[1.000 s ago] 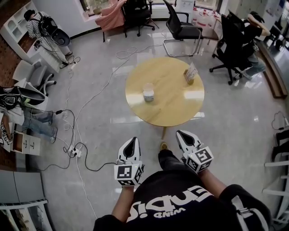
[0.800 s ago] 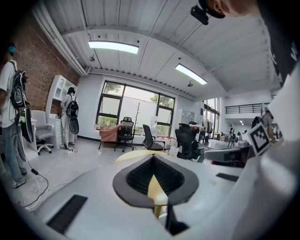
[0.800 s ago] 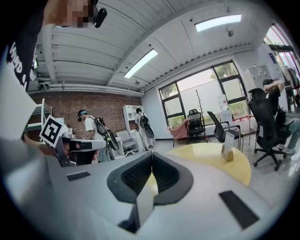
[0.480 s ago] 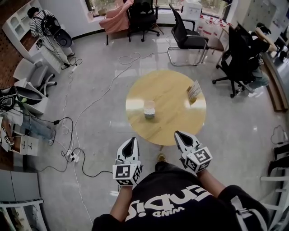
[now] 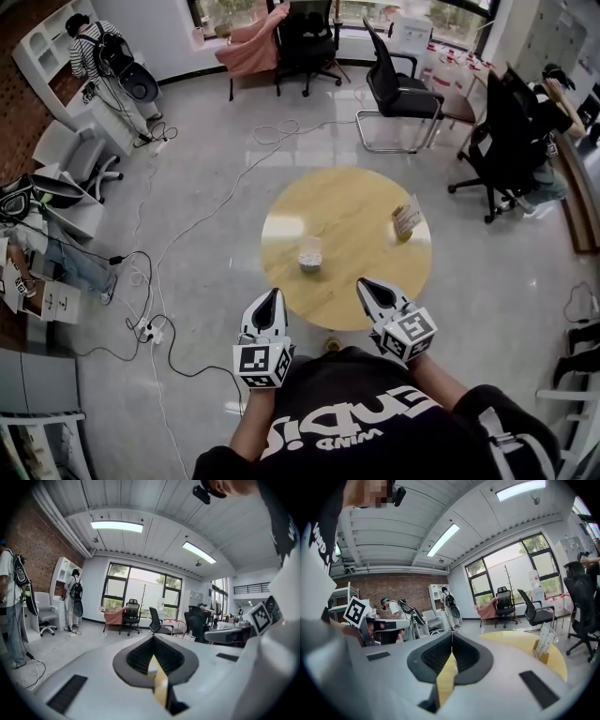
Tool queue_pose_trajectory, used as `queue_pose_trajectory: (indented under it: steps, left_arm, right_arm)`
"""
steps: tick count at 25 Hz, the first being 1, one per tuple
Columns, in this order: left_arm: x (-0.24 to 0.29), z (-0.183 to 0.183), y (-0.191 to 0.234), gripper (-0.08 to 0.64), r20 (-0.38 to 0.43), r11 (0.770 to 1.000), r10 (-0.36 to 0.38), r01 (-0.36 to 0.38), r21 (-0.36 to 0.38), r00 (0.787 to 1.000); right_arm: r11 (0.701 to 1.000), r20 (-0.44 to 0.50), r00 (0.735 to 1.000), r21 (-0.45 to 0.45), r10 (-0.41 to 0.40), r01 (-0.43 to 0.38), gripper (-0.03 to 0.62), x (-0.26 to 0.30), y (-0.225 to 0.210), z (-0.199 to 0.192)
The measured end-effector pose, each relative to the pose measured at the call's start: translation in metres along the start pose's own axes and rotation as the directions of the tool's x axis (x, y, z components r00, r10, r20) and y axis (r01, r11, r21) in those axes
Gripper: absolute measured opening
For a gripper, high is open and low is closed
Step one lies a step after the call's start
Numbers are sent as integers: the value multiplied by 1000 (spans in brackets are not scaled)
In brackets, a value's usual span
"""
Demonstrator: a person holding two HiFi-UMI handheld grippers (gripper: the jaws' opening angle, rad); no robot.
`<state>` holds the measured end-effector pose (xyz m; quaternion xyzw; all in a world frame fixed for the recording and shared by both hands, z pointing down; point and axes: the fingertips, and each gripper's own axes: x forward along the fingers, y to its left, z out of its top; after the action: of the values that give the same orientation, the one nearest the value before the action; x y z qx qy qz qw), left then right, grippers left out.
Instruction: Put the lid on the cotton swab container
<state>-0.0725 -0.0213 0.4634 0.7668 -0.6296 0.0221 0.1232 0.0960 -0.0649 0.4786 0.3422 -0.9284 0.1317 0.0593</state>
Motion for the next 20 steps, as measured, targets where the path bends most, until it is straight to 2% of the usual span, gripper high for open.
queue_pose_trajectory:
  steps: [5, 12, 16, 20]
  left_arm:
    - [11, 2, 3, 9, -12, 1000, -1, 1, -11, 1000]
    - [32, 11, 30, 9, -37, 999, -44, 45, 19, 998]
    - [53, 17, 40, 9, -42, 997, -73, 75, 34, 996]
    - [70, 17, 48, 9, -45, 995, -92, 93, 19, 995]
  right_arm:
    - [1000, -12, 1000, 14, 16, -16, 3, 17, -2, 2]
    - [1000, -10, 1000, 28, -2, 2, 3, 51, -3, 6]
    - [999, 17, 1000, 35, -4, 4, 3, 68, -10, 14]
    - [999, 51, 999, 33, -16, 14, 3, 81, -18, 21]
